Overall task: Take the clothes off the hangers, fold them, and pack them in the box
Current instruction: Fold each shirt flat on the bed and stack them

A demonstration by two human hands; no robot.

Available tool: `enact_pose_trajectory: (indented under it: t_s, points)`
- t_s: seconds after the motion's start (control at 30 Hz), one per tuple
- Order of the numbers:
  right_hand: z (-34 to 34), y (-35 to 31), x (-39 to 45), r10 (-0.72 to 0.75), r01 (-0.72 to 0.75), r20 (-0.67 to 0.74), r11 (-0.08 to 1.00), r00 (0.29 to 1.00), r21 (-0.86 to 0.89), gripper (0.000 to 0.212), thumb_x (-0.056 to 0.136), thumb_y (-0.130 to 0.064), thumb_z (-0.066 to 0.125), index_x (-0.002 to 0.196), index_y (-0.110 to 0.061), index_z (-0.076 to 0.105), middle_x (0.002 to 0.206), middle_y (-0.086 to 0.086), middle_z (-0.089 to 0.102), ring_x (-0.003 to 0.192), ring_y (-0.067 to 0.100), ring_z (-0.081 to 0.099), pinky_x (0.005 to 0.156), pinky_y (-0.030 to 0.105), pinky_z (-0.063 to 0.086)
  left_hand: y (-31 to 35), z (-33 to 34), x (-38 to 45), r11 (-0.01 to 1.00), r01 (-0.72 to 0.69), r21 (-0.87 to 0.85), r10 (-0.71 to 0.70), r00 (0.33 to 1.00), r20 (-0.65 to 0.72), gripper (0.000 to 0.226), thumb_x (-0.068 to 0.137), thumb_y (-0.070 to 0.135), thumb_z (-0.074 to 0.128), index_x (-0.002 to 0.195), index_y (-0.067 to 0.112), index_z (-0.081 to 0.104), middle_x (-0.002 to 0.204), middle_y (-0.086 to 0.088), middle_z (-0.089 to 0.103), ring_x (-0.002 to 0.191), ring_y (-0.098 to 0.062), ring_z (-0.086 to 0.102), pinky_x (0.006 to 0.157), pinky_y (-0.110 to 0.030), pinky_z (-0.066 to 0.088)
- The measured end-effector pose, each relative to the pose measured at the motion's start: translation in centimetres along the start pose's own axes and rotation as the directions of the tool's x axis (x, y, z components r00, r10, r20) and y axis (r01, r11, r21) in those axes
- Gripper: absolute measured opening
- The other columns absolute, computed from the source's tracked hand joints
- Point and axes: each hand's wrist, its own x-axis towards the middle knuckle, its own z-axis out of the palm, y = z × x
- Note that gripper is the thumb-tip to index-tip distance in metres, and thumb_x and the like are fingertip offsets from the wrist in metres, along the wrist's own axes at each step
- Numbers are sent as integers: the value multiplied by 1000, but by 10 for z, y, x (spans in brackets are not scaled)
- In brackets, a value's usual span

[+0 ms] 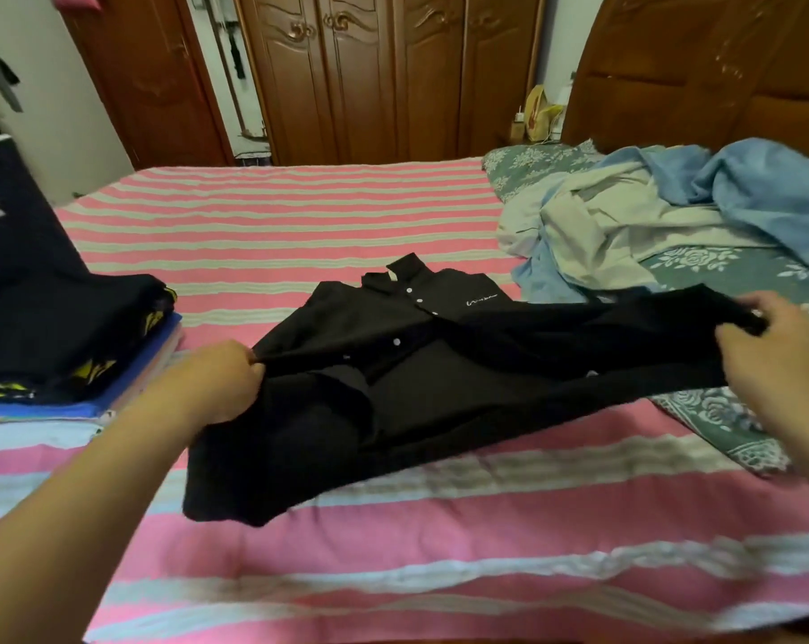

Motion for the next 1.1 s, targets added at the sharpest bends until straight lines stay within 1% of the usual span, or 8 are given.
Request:
enact_pose_trajectory:
  t_s: [0.1,0.2,0.4,0.6,0.8,0.93,1.0,1.1]
  points:
    - [14,22,-18,127,174,420,775,899,-608,33,77,-24,50,104,-22,69,97,8,67,93,32,66,84,39,56,-4,18,-30,905,78,418,-15,988,-153,26,96,25,52,117,28,67,128,-4,60,119,-29,58,88,-38,47]
    - [27,17,-51,37,403,461,427,886,-809,39,82,-28,48,118,-26,63,119,7,59,112,31,56,92,38,48,16,53,-38,976,-171,135,193,965,-175,18,95,25,56,108,25,68,111,-7,60,107,-33,61,83,-40,53]
    - [118,-32,-65,-115,512,725,782,679,-355,36,98,-35,54,133,-28,56,130,4,50,122,28,48,99,41,46,82,118,-40,981,-161,-104,170,982,81,48,100,58,46,126,18,51,131,-7,48,123,-32,48,95,-47,48]
    - [136,17,-31,85,268,585,830,807,-490,61,97,-36,59,151,-19,38,148,15,42,132,37,44,108,44,40,78,137,-28,996,-84,9,83,993,80,30,101,32,50,125,14,47,135,-12,45,124,-36,46,91,-48,45]
    - [110,3,-15,-58,185,367,929,928,-321,24,99,-23,56,97,-6,73,100,22,69,95,41,62,77,41,44,59,92,-35,964,-130,-232,108,989,-104,12,93,15,54,99,15,64,104,-9,68,96,-35,63,76,-40,51]
    - [79,-34,-25,-127,139,244,990,961,-33,41,105,-31,43,73,-7,51,76,13,56,80,35,54,68,42,34,45,53,-52,747,-212,-630,72,968,-240,19,93,16,62,88,28,75,84,15,74,85,-10,68,74,-30,51]
    - [79,-44,-34,-119,89,269,989,956,122,44,106,-34,40,72,-6,47,74,12,54,76,29,51,68,41,37,45,42,-49,358,-75,-931,79,996,-50,38,96,5,57,74,26,78,75,9,74,74,-10,71,69,-27,54]
    - [86,-54,-43,-122,77,216,975,969,206,43,106,-34,39,71,-9,42,71,8,49,72,25,45,65,39,34,44,47,-54,360,-32,-932,503,849,165,53,88,-1,61,51,33,75,59,12,69,58,4,65,59,-11,48]
